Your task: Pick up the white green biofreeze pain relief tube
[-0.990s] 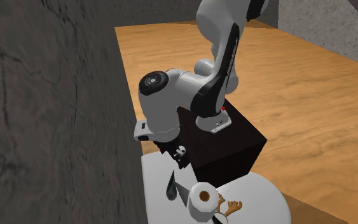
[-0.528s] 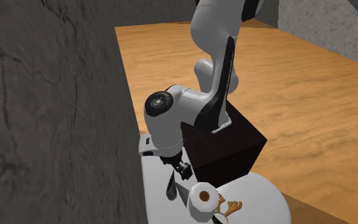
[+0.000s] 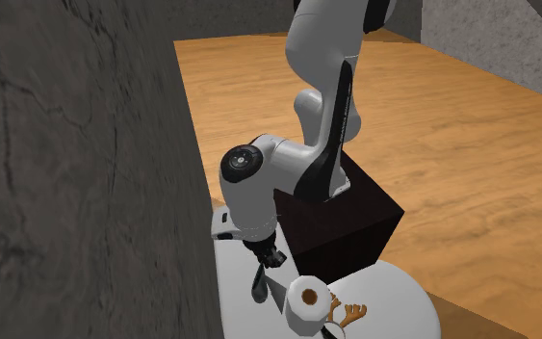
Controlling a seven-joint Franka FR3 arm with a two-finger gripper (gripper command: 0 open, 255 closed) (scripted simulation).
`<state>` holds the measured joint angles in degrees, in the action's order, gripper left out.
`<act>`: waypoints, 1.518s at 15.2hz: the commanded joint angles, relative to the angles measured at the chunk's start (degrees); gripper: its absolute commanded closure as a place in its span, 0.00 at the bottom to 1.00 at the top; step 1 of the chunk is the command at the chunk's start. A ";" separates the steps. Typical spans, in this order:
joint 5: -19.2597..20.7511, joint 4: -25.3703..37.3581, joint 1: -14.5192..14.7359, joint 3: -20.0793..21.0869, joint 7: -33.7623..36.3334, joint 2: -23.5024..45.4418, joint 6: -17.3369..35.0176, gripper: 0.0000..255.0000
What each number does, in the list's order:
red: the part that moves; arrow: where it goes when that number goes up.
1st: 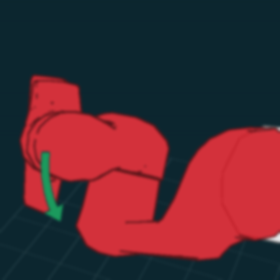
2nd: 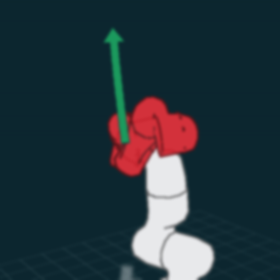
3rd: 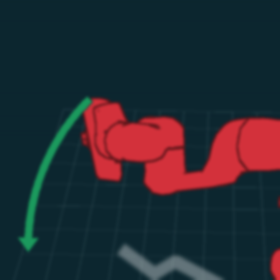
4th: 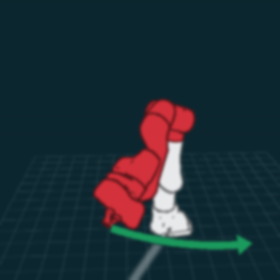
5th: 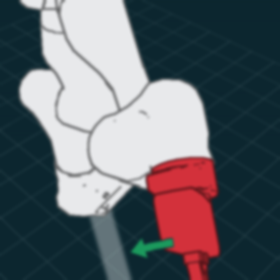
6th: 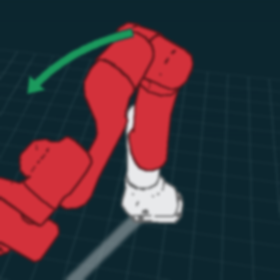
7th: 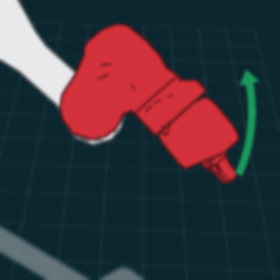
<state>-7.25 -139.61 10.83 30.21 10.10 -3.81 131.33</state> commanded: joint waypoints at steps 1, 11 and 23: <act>0.00 -0.03 0.00 0.01 0.00 0.03 0.02 1.00; -1.33 1.57 0.08 -0.37 -0.93 -2.93 -4.28 1.00; -2.98 5.49 0.24 -1.44 -2.10 -7.89 -12.81 1.00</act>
